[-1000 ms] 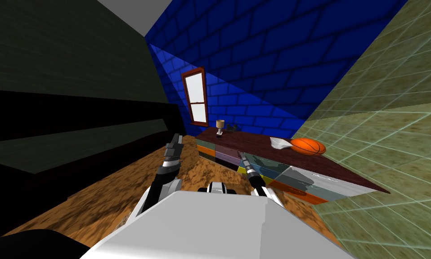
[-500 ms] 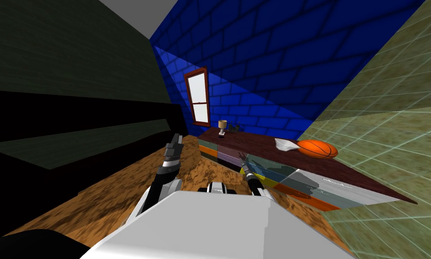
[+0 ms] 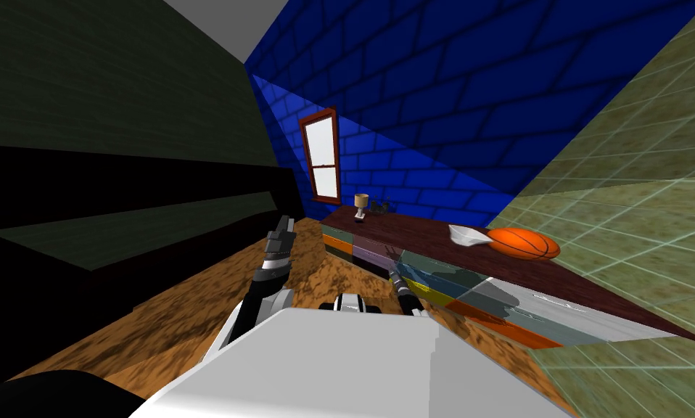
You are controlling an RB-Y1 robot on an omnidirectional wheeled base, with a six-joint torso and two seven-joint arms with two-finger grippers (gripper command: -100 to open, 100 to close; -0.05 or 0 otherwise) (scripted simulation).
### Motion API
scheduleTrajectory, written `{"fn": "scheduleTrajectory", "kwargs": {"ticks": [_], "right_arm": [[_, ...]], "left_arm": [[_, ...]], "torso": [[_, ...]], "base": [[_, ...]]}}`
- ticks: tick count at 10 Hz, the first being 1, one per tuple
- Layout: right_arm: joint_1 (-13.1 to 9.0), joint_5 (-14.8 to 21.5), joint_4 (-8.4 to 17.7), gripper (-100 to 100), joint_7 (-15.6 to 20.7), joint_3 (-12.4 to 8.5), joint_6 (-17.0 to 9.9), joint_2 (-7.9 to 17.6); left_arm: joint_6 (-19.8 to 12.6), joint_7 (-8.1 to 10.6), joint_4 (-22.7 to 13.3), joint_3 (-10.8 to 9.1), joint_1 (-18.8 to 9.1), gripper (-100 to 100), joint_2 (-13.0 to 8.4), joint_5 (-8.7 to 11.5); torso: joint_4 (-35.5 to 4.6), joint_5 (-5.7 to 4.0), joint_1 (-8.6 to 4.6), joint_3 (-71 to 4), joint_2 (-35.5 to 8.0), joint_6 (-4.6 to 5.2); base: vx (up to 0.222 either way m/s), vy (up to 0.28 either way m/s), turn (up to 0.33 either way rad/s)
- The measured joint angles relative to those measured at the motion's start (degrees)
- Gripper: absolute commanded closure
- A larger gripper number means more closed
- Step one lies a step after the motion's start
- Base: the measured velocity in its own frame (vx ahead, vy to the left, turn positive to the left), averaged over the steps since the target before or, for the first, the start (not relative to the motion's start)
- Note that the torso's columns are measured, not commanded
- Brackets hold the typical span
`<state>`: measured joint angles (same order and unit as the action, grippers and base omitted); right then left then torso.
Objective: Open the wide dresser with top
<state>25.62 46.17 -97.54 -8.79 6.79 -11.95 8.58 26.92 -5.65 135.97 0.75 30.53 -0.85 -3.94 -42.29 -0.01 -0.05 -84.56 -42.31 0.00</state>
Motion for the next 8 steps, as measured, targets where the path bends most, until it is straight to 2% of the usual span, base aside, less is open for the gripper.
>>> {"fn": "scheduleTrajectory", "kwargs": {"ticks": [2,3,6,8], "right_arm": [[-1.3,3.7,3.8,-100,0.2,0.6,-2.8,-0.2],[-0.8,5.0,5.2,-100,0.2,1.2,-4.2,0.6],[-0.6,9.6,7.6,-100,0.6,2.4,-8.3,0.4],[-1.1,13.8,10.9,-100,0.5,2.9,-10.9,0.3]], "left_arm": [[0.0,0.00,0.0,0.00,0.0,0,0.0,0.0],[0.0,0.00,0.0,0.00,0.0,0,0.0,0.0],[0.0,0.00,0.0,0.00,0.0,0,0.0,0.0],[0.0,0.00,0.0,0.00,0.0,0,0.0,0.0]], "torso": [[0.0,0.02,0.07,0.0,0.1,0.00],[0.0,0.02,0.10,0.0,0.0,0.00],[0.0,-0.01,0.03,0.0,0.0,-0.02],[0.0,0.02,0.13,-0.1,0.1,-0.02]], "base": [[0.032,0.049,0.065],[0.036,0.052,0.038],[0.030,0.035,0.042],[0.055,0.056,0.071]]}}
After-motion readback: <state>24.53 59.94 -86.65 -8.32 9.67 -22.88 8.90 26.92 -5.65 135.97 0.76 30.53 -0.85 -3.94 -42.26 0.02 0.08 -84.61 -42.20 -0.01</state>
